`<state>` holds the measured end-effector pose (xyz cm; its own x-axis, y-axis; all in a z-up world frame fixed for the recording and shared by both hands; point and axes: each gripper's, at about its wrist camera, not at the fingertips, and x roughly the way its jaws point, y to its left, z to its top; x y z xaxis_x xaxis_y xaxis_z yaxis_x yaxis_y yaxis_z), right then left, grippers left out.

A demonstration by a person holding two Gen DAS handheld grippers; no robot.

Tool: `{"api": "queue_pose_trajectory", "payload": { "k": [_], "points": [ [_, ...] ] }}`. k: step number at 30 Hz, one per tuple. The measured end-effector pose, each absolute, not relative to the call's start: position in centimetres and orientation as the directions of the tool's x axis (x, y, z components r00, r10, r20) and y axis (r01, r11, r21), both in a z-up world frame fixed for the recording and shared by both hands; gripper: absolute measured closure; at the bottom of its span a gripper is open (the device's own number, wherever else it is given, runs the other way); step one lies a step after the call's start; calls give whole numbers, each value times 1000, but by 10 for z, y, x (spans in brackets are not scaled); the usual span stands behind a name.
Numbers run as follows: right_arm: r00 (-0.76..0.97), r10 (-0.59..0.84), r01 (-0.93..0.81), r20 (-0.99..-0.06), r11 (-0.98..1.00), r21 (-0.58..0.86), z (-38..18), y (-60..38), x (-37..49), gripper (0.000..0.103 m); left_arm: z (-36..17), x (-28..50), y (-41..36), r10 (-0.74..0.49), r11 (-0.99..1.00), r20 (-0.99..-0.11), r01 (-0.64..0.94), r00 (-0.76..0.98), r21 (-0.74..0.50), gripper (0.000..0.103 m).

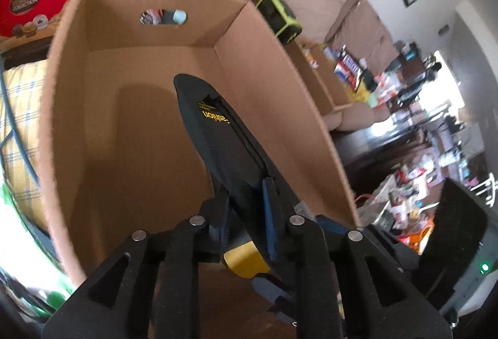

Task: Organize objects
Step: 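Lower the slipper onto the insole in the box and open the left tool, then withdraw the left tool from the box back toward the table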

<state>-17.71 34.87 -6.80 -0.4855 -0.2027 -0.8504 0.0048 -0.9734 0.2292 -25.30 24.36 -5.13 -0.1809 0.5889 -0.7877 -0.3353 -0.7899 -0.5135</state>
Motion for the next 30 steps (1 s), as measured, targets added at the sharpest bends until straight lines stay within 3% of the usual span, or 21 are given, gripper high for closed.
{"api": "queue_pose_trajectory", "payload": {
  "k": [4, 6, 11, 16, 30],
  "points": [
    [-480, -146, -16, -865, -984, 175, -76, 349, -180, 13, -61, -257, 254, 559, -802, -818, -340, -136, -491, 80],
    [-476, -136, -30, -869, -985, 170, -78, 350, -182, 13, -65, -256, 258, 543, -808, -832, -339, -113, -481, 70],
    [-452, -124, -54, -883, -985, 166, -78, 354, -184, 13, -63, -255, 253, 531, -822, -840, -310, -111, -478, 55],
    [-458, -130, -70, -879, -981, 181, -71, 359, -177, 13, -49, -255, 238, 552, -811, -824, -308, -125, -497, 46],
    [-539, -204, 57, -817, -977, 206, -20, 315, -152, 13, 29, -216, 158, 498, -847, -795, -392, -347, -360, 15]
  ]
}}
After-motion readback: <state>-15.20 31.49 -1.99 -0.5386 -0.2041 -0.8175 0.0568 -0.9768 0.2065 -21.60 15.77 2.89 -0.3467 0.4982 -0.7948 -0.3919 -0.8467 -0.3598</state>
